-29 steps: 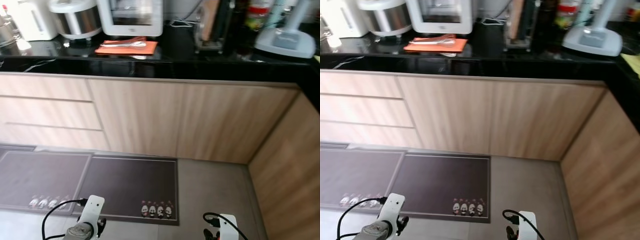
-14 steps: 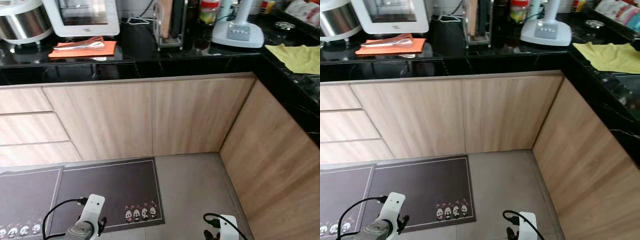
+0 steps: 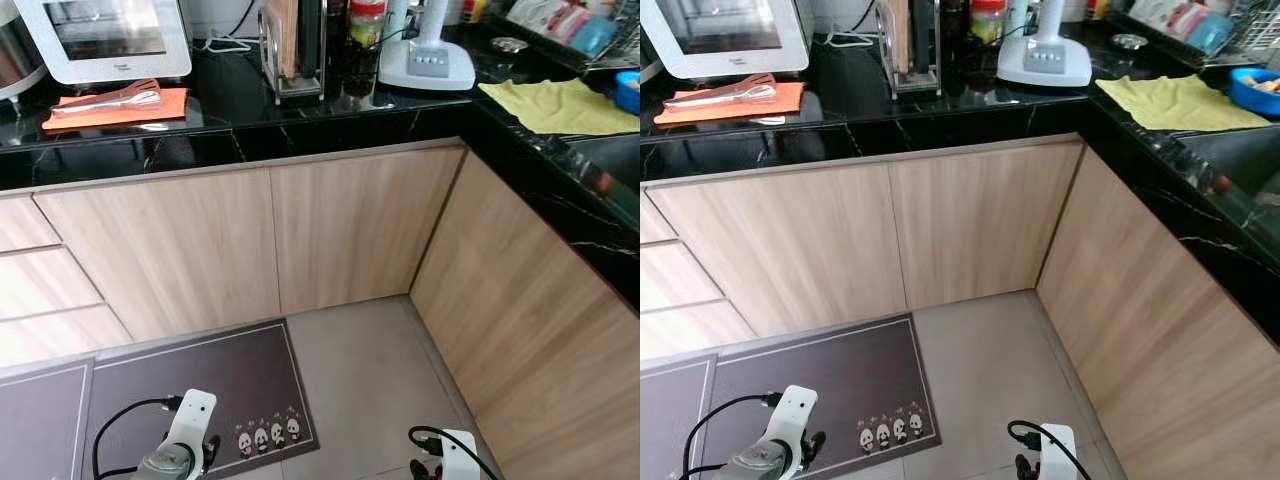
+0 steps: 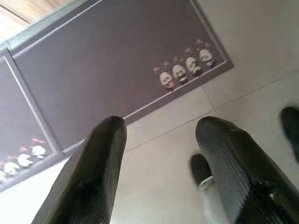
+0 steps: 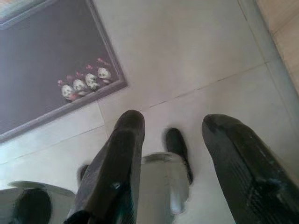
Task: Kitchen organization
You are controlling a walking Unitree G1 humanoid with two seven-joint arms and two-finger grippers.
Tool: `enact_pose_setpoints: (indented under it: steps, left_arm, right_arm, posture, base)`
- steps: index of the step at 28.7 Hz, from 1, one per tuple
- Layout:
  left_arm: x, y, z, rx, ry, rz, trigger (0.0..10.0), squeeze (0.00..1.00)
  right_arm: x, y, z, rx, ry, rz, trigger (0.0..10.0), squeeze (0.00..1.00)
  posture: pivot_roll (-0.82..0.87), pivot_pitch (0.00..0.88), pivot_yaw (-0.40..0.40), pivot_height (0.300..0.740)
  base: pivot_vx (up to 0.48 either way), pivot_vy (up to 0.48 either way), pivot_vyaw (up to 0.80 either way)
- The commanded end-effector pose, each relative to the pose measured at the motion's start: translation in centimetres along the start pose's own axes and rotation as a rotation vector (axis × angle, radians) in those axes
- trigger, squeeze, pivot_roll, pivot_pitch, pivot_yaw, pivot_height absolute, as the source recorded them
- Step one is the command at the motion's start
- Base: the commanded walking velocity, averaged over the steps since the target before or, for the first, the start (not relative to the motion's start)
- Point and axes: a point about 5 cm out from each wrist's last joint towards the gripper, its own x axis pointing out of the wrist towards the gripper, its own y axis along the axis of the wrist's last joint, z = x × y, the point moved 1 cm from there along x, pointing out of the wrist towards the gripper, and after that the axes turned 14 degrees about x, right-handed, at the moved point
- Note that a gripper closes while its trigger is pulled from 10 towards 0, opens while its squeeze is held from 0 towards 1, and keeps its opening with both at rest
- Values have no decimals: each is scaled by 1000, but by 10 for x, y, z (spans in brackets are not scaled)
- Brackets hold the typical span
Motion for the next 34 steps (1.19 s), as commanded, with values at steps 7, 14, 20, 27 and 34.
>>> enact_pose_setpoints:
  steps: [7, 14, 20, 27, 34]
  left_arm:
    - [1, 6, 0, 2, -2, 15, 10000, 0]
    - [1, 7, -1, 2, -2, 18, 10000, 0]
    - [1, 8, 0, 5, -5, 20, 10000, 0]
    - [2, 9, 2, 9, -11, 23, 10000, 0]
    - [2, 10, 3, 13, -15, 28, 10000, 0]
  right_arm:
    - [-1, -1, 6, -4, -16, -10, 10000, 0]
    - [-1, -1, 5, -2, -16, -10, 10000, 0]
    - [-1, -1, 5, -3, -16, -10, 10000, 0]
    - [-1, -2, 5, -4, -17, -12, 10000, 0]
    - [-1, -2, 6, -4, -17, -13, 10000, 0]
  posture:
    - [50, 0, 11, 740]
    - [50, 0, 13, 740]
    - [49, 0, 14, 740]
    - [46, 0, 15, 740]
    - [46, 0, 14, 740]
  base:
    - [0, 0, -782]
    - [0, 0, -782]
    - [0, 0, -781]
    - [0, 0, -781]
    - [0, 0, -781]
